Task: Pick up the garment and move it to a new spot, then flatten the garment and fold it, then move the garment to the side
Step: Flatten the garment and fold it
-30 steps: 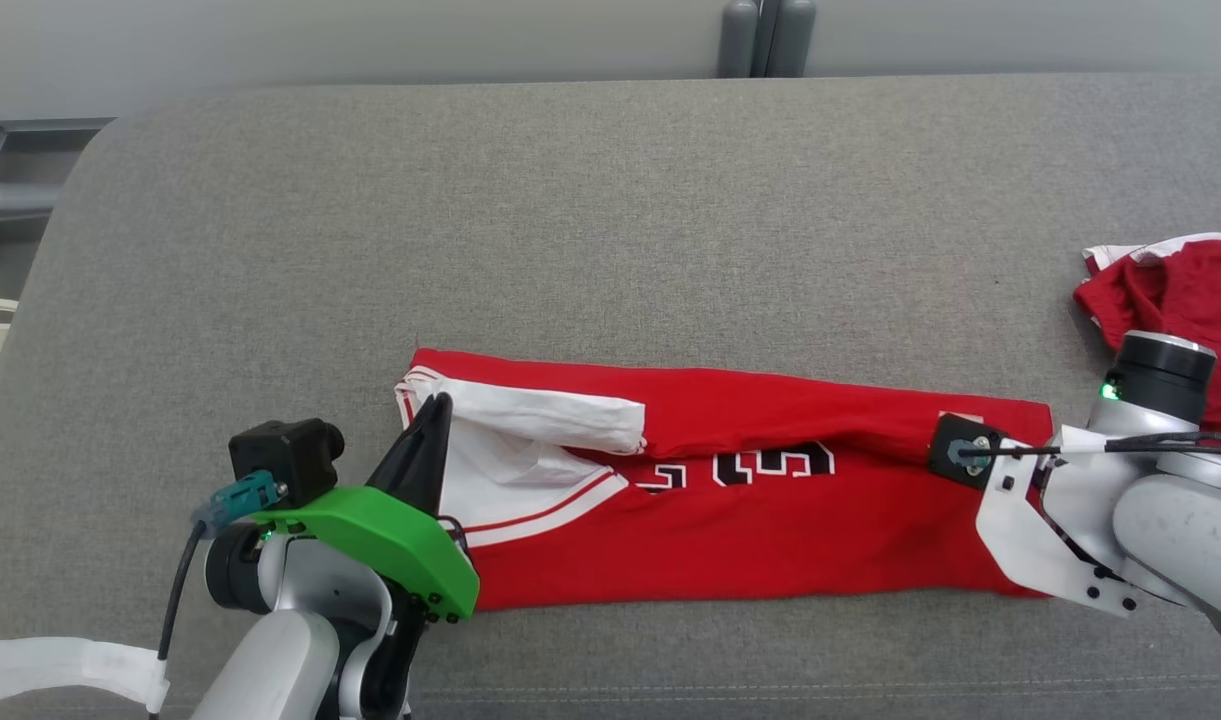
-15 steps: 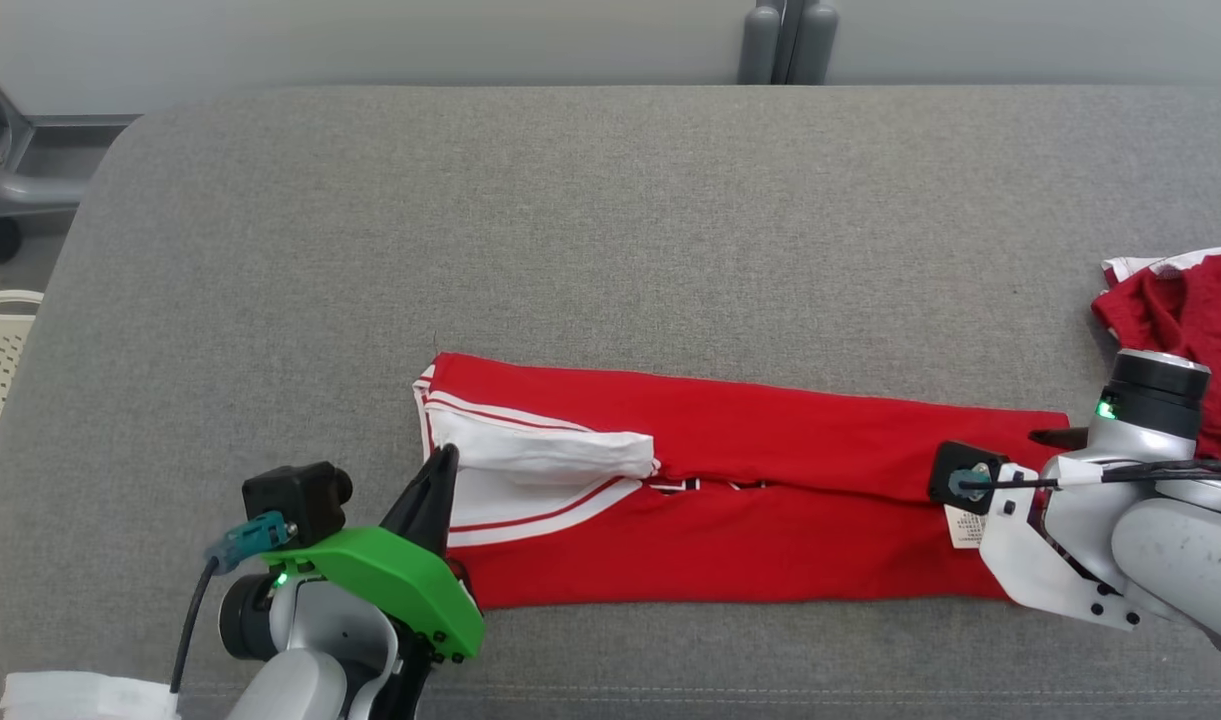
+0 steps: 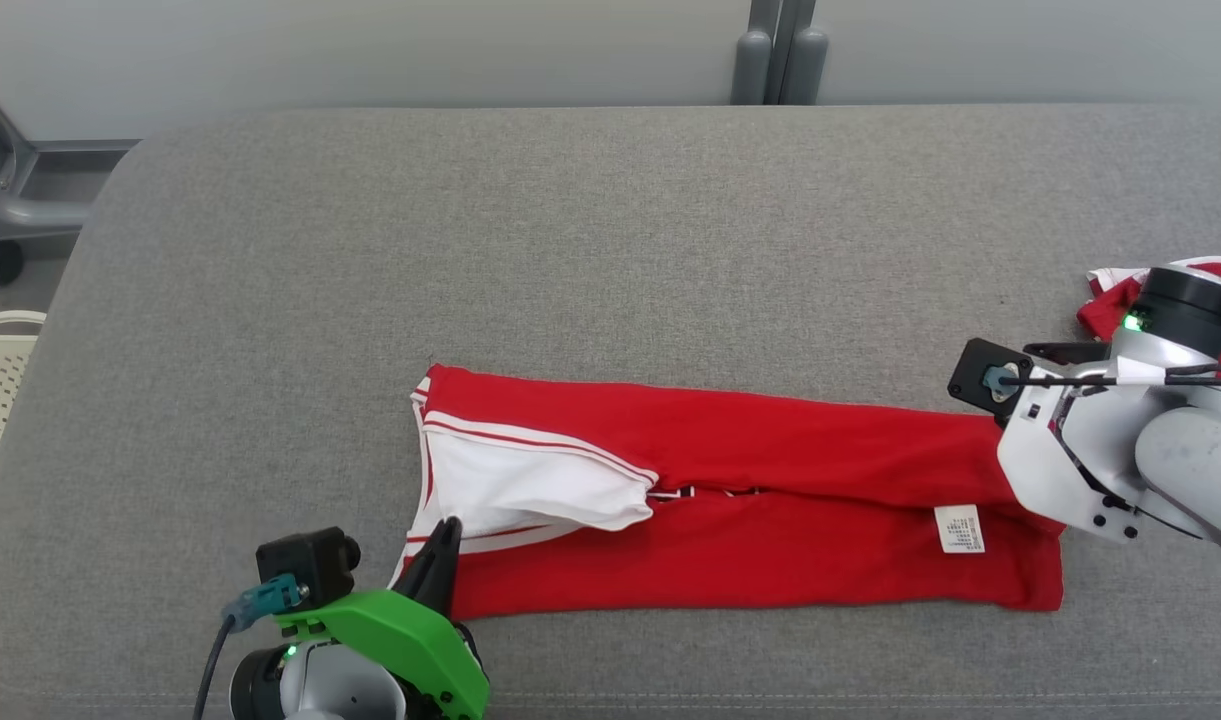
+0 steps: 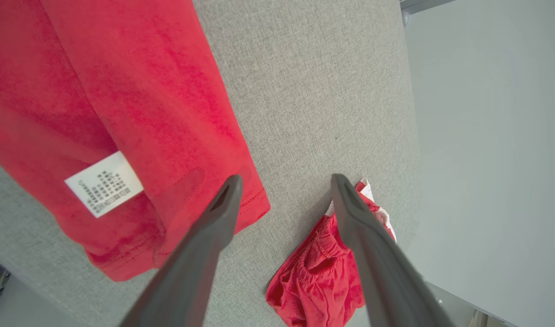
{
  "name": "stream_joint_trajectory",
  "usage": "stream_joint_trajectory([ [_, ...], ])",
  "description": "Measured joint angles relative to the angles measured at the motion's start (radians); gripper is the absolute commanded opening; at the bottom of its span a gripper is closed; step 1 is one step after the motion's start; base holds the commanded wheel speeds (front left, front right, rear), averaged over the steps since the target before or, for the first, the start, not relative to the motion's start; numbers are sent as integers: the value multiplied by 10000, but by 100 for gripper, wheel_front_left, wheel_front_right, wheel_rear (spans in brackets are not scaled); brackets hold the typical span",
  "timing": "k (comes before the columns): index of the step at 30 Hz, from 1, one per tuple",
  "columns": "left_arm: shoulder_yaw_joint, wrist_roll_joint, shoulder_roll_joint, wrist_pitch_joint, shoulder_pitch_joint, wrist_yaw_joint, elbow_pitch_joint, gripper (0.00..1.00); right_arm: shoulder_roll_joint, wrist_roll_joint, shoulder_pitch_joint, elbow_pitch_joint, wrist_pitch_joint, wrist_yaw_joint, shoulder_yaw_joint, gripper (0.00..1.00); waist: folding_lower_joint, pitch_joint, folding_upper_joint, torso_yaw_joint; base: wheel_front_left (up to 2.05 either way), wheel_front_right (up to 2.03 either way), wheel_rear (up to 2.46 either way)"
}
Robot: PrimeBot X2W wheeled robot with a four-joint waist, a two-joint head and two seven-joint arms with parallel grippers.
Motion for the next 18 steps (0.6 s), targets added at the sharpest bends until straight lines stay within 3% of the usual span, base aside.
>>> stream_joint_trajectory([
  [7,-29,25,90,2,132,134,407,0,282,288,-525,629,-1267,0,-96,100,0,-84,0,-77,0,0,0],
  [14,-130,-35,117,107,362,161,894,0,995,-219,-103,1139,-2951,0,-1929,100,0,-189,0,-98,0,0,0],
  [15,-146,-15,117,54,367,161,945,100,1162,-274,143,1221,-3170,0,-2385,100,0,-197,0,-94,0,0,0],
  [18,-236,182,153,-115,351,171,1127,100,1795,-604,940,1354,-3812,0,-3847,100,0,-229,0,-74,0,0,0],
])
